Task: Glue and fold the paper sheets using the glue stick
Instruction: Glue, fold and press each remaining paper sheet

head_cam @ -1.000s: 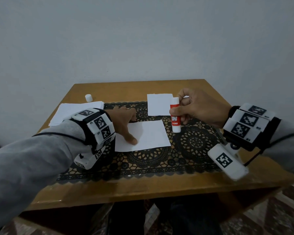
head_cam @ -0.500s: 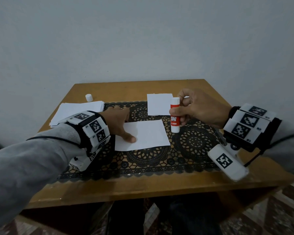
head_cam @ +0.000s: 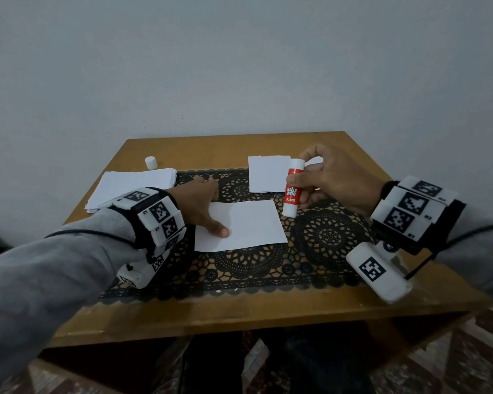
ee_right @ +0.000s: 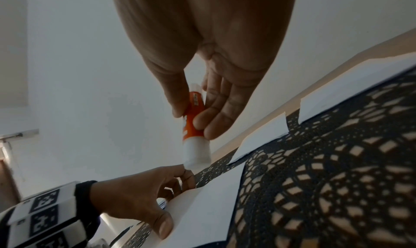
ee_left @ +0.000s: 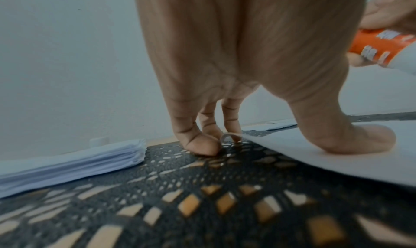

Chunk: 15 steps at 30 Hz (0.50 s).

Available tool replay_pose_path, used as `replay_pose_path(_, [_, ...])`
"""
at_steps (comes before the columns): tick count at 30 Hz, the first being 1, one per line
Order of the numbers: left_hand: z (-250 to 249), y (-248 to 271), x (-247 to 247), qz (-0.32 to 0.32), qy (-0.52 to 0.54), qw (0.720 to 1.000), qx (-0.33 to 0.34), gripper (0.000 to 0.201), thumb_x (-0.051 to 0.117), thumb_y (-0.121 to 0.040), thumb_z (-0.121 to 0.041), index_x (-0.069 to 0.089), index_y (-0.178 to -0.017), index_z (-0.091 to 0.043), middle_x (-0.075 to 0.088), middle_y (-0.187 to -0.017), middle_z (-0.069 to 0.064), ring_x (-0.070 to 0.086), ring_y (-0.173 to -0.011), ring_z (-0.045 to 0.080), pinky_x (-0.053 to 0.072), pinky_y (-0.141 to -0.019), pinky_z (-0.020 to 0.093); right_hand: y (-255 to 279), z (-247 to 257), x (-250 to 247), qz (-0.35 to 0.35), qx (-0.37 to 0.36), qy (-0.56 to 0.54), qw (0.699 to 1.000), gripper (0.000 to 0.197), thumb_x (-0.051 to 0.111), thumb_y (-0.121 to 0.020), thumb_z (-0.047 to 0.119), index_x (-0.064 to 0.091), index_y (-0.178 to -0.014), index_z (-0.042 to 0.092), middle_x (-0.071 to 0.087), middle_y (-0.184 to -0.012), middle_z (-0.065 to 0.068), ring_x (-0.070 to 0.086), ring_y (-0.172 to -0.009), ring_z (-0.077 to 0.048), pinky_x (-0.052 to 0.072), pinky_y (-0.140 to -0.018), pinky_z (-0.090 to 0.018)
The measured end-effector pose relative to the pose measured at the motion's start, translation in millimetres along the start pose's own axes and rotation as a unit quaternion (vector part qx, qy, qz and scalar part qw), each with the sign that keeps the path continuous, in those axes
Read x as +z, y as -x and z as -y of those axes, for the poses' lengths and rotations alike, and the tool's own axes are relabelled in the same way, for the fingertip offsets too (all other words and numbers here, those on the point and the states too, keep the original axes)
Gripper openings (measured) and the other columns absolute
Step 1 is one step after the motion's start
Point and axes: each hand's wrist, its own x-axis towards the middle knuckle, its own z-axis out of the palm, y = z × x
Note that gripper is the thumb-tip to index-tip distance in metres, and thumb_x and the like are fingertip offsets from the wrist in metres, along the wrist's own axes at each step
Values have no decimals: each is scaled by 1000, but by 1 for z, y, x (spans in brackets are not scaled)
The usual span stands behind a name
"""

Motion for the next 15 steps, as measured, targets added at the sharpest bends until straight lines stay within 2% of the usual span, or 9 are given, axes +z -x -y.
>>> replay_pose_path(5, [-3, 3, -5, 0, 70, 997, 16, 82, 86, -60, -45, 41, -126, -26, 44, -118, 1, 49, -106, 21, 45, -92, 36, -7, -6, 1, -23, 27, -26, 999, 21, 70, -85, 7, 54, -98, 4, 66, -79, -18, 62, -59, -24, 59, -72, -51])
replay_pose_path(7, [-6, 3, -9, -1, 87, 996, 35, 74, 86, -65, -35, 45, -126, -24, 50, -112, -2, 51, -100, 18, 46, -83, 33, -7, -4, 2, -28, 24, -24, 999, 21, 70, -85, 7, 55, -99, 2, 66, -79, -18, 62, -58, -24, 59, -70, -50])
replay_pose_path(9, [-11, 3, -15, -11, 92, 994, 54, 62, 84, -70, -26, 50, -121, -21, 53, -93, -6, 52, -85, 15, 42, -67, 27, -6, -1, 2, -29, 19, -22, 999, 22, 70, -85, 7, 54, -101, 1, 66, -80, -19, 62, -59, -24, 59, -66, -47])
replay_pose_path(11, [-15, 4, -20, -22, 95, 993, 72, 51, 81, -73, -19, 53, -117, -18, 53, -80, -5, 52, -73, 13, 40, -58, 25, -5, 2, 2, -27, 14, -17, 999, 23, 70, -85, 7, 54, -101, 2, 67, -82, -21, 63, -59, -25, 59, -62, -43])
replay_pose_path(13, [-18, 8, -24, -11, 107, 990, 94, 48, 78, -75, -12, 54, -116, -21, 56, -81, -2, 54, -74, 16, 43, -61, 26, -2, 3, 1, -24, 11, -14, 1000, 22, 70, -85, 8, 53, -100, 2, 68, -81, -21, 63, -60, -26, 59, -62, -42])
replay_pose_path(15, [-19, 14, -25, 29, 120, 985, 122, 48, 73, -78, -5, 57, -117, -27, 61, -93, 3, 60, -86, 21, 51, -72, 31, 0, 4, 1, -21, 9, -10, 1000, 23, 70, -85, 8, 54, -100, 2, 69, -80, -20, 63, -60, -25, 59, -62, -42])
